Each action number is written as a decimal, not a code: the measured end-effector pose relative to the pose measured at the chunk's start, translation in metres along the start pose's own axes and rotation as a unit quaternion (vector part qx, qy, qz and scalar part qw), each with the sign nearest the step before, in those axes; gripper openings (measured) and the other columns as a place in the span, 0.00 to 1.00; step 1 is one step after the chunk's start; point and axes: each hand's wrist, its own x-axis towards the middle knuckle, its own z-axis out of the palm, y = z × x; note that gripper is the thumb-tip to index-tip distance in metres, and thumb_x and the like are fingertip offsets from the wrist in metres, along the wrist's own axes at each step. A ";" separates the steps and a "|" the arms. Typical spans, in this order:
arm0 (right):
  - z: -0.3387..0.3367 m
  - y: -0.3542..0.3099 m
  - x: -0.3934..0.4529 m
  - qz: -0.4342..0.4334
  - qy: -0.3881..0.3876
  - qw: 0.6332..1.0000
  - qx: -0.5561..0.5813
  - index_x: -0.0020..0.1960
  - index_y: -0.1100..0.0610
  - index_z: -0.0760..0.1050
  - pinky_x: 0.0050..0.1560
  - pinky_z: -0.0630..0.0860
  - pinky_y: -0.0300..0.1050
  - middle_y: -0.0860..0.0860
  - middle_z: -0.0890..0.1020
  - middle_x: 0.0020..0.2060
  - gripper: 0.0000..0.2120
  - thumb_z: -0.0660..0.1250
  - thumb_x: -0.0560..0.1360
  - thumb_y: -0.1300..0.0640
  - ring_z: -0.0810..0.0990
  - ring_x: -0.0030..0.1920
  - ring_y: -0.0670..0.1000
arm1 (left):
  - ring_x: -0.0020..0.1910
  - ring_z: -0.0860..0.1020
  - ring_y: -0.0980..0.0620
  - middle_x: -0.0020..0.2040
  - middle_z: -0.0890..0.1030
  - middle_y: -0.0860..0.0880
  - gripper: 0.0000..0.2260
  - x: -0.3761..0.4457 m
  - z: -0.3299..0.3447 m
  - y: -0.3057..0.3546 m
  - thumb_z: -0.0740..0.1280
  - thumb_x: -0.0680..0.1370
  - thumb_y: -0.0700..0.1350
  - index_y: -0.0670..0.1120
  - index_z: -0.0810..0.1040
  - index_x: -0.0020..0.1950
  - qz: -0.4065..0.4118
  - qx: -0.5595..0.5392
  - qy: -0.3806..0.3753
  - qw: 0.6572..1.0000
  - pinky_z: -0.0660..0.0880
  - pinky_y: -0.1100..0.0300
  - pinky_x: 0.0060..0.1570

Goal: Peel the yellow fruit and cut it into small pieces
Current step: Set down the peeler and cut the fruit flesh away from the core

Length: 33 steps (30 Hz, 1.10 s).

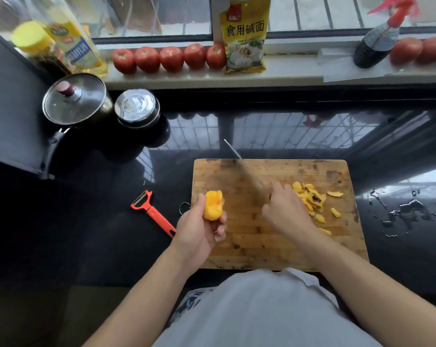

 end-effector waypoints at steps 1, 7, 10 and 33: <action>-0.009 0.000 -0.005 -0.008 0.026 0.999 0.030 0.66 0.50 0.69 0.47 0.74 0.50 0.51 0.75 0.52 0.16 0.61 0.79 0.51 0.75 0.49 0.53 | 0.30 0.67 0.51 0.35 0.73 0.45 0.23 0.000 0.000 0.000 0.52 0.87 0.59 0.41 0.76 0.61 0.000 -0.009 -0.006 1.000 0.61 0.58 0.32; -0.061 0.020 -0.054 -0.068 -0.032 0.917 0.391 0.49 0.60 0.72 0.28 0.71 0.49 0.53 0.75 0.29 0.17 0.59 0.83 0.46 0.72 0.27 0.54 | 0.24 0.62 0.52 0.29 0.65 0.47 0.24 -0.001 0.012 -0.004 0.54 0.86 0.58 0.41 0.81 0.57 -0.012 -0.003 -0.072 0.997 0.55 0.57 0.30; -0.072 0.021 -0.062 -0.072 -0.089 0.918 0.379 0.50 0.62 0.73 0.26 0.70 0.47 0.53 0.76 0.29 0.16 0.60 0.83 0.48 0.72 0.26 0.56 | 0.23 0.60 0.53 0.26 0.62 0.49 0.24 -0.003 0.023 -0.003 0.54 0.85 0.58 0.42 0.80 0.45 -0.030 -0.005 -0.117 0.993 0.53 0.56 0.30; -0.074 0.023 -0.070 -0.044 -0.178 0.899 0.399 0.53 0.58 0.76 0.27 0.71 0.46 0.53 0.73 0.28 0.16 0.59 0.83 0.46 0.68 0.24 0.52 | 0.19 0.56 0.56 0.22 0.59 0.52 0.22 -0.004 0.043 0.003 0.55 0.84 0.56 0.47 0.79 0.38 -0.164 -0.008 -0.157 0.974 0.54 0.61 0.24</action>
